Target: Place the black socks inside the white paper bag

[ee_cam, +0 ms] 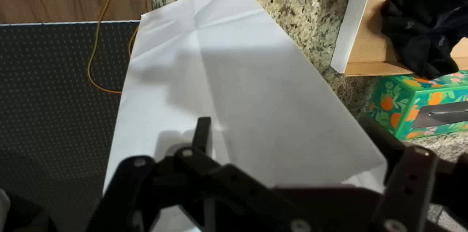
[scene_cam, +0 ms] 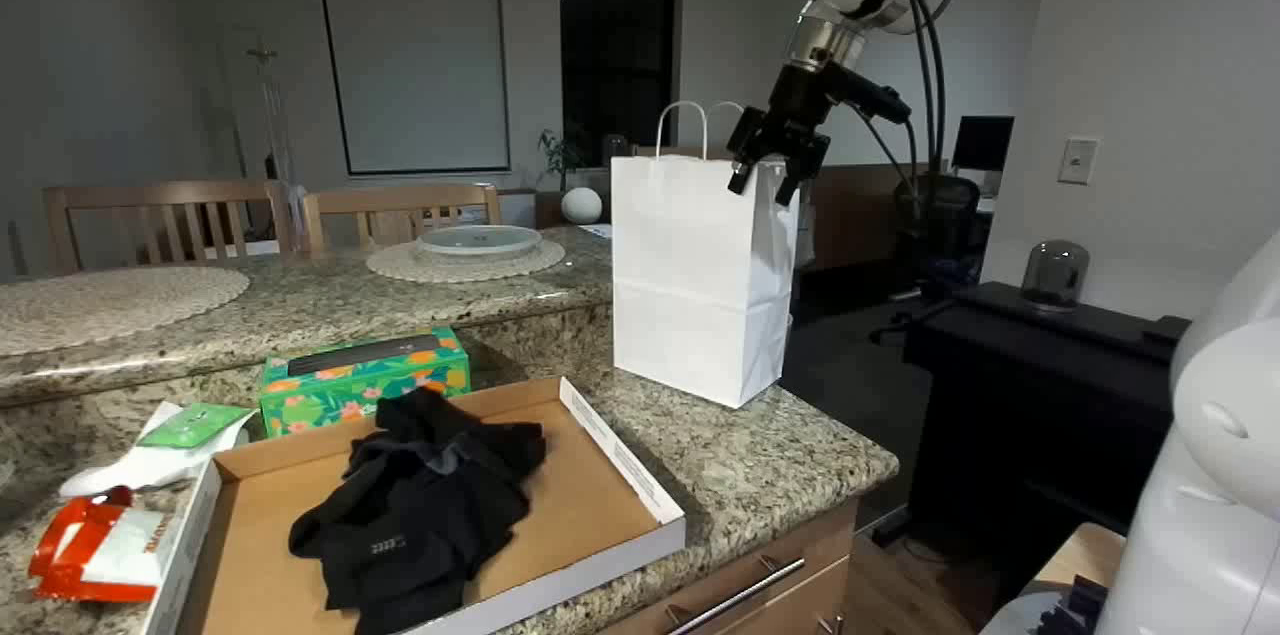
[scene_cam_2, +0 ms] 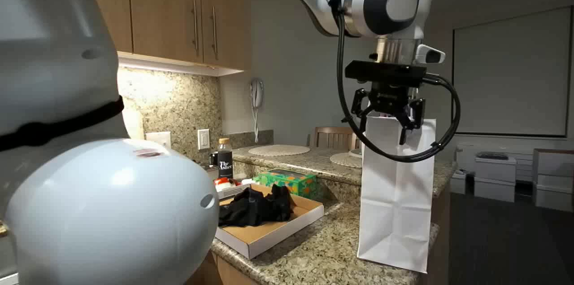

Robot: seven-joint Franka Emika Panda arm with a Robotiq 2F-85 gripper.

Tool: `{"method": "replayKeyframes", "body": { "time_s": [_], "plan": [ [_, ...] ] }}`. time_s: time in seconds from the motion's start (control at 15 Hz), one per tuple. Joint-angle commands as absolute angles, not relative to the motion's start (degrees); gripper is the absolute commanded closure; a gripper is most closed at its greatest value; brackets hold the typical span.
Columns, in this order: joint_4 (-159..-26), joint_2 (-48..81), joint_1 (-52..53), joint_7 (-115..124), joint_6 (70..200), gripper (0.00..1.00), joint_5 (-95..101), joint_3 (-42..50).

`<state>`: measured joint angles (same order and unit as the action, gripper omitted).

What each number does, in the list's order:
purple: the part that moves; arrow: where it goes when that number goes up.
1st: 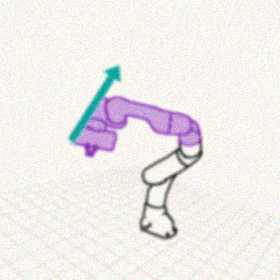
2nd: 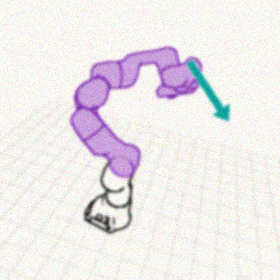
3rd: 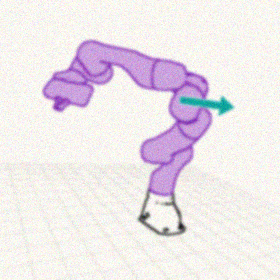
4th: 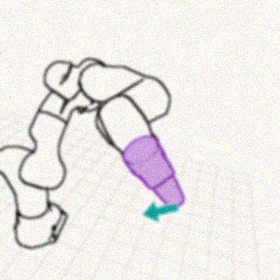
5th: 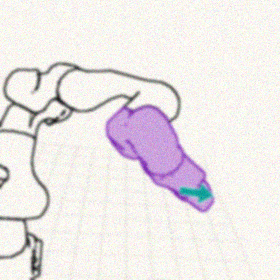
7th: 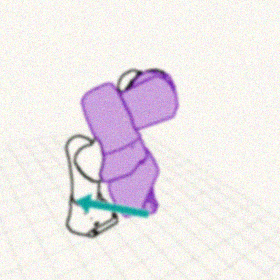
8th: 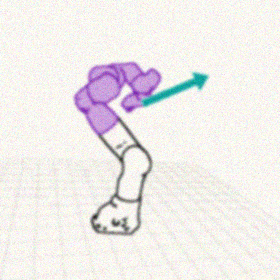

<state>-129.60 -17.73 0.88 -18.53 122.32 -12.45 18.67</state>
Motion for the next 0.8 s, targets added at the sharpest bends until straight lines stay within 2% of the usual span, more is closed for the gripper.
{"method": "replayKeyframes", "body": {
  "time_s": [0.0, 0.53, 0.73],
  "plan": [
    [-129.5, -17.5, -1.4, -19.2, 122.1, 0.00, -13.3, 16.6],
    [-129.5, -17.5, -1.4, -19.2, 122.1, 0.00, -13.3, 16.6],
    [-132.0, -21.5, -1.9, -18.2, 123.2, 0.00, -12.9, 14.6]
  ]
}}
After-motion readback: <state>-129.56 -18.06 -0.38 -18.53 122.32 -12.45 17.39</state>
